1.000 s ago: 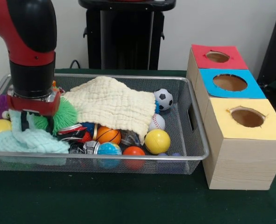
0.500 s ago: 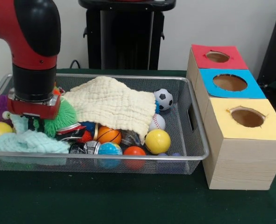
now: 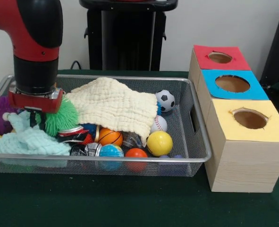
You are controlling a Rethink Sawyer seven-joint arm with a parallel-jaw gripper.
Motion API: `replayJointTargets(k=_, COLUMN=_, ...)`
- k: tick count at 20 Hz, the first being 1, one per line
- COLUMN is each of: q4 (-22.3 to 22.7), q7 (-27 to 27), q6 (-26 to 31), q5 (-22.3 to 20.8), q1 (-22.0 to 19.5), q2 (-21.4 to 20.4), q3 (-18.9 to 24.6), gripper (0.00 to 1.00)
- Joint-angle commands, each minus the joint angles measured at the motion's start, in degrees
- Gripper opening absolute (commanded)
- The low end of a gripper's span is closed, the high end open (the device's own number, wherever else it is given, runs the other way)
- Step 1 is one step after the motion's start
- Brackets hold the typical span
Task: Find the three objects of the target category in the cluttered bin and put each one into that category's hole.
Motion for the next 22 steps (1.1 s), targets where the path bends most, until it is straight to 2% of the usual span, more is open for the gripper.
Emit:
replayJointTargets(k=1, q4=13.7, q7=2.2, q6=3.3, q5=3.9, q1=-2.1, q2=-8.8, q3=7.4, gripper=0.0)
replayJointTargets(k=4, q4=18.6, q7=2.8, q6=4.3, q5=6.3, q1=-2.5, q2=-14.1, q3=8.9, gripper=0.0)
replayJointTargets(k=6, q4=20.1, q7=3.3, q6=5.3, q5=7.6, q1=-2.4, q2=-15.7, q3=9.4, gripper=0.0)
replayJointTargets(k=17, q4=27.7, q7=5.1, q6=6.0, q5=12.9, q1=-2.3, q2=-20.9, q3=9.9, gripper=0.0)
replayJointTargets(k=22, q4=30.4, q7=6.5, q6=4.6, q5=15.2, q1=-1.7, q2=-22.6, q3=10.2, gripper=0.0)
